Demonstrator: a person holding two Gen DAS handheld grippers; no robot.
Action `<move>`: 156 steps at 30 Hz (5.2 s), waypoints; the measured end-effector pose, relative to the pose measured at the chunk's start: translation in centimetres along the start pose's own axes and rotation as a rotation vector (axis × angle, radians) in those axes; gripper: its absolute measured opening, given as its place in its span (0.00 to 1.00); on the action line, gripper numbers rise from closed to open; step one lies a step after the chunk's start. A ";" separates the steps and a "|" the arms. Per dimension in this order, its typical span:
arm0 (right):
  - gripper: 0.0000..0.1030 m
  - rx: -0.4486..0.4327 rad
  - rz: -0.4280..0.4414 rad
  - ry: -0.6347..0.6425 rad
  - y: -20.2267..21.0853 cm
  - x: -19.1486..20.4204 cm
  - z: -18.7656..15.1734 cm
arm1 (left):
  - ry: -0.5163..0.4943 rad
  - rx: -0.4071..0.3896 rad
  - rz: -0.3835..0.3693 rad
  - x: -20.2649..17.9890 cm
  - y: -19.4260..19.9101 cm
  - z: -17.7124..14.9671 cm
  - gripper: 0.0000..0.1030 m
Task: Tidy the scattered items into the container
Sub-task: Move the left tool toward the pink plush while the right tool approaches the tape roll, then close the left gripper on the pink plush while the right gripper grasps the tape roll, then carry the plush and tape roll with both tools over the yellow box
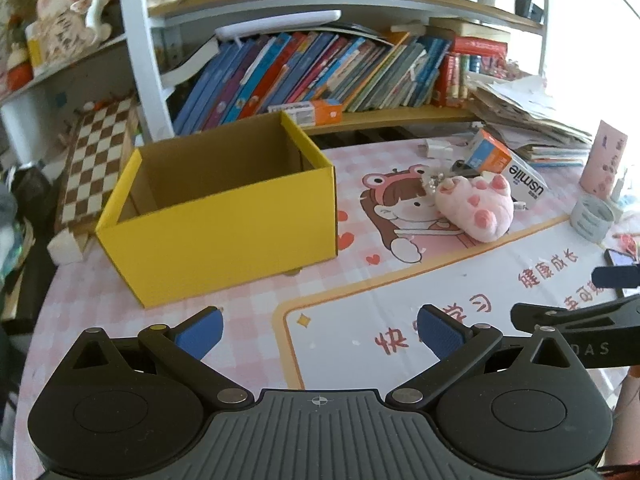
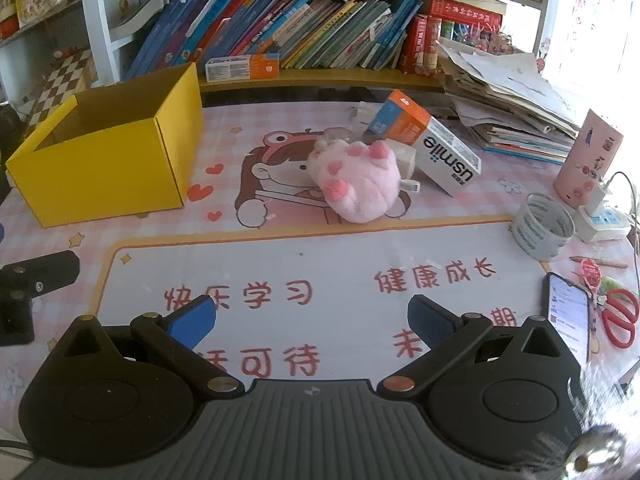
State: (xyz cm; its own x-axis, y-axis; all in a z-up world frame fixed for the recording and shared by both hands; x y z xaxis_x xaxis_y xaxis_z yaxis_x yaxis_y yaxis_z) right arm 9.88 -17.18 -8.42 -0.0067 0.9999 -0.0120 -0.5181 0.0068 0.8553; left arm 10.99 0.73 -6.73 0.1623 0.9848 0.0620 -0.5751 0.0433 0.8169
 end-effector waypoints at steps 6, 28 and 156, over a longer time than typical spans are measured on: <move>1.00 -0.001 -0.013 -0.013 -0.3 1.5 0.8 | -0.022 -0.013 -0.035 1.3 -0.6 0.9 1.00; 1.00 0.010 -0.102 -0.078 -0.4 2.1 0.7 | -0.098 -0.003 -0.175 1.0 -3.2 2.1 1.00; 0.07 0.114 0.259 0.231 -4.6 -1.8 3.8 | 0.073 -0.012 -0.137 -6.1 -3.3 3.1 0.81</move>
State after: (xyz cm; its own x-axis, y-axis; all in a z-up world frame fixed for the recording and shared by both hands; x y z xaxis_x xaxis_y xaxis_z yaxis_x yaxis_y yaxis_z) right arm 15.47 -18.99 -10.35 -0.3249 0.9396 0.1074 -0.3749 -0.2322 0.8975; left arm 14.37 -5.89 -7.97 0.1816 0.9791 -0.0915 -0.5613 0.1797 0.8079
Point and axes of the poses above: each gripper's, at about its wrist camera, not at the fingertips, and y roughly against the way its jaws point, x to its left, z to its top, the point moved 9 cm from there along -y, roughly the way its jaws point, and after that the axes turned 12 degrees about x, right-handed, at the moved point
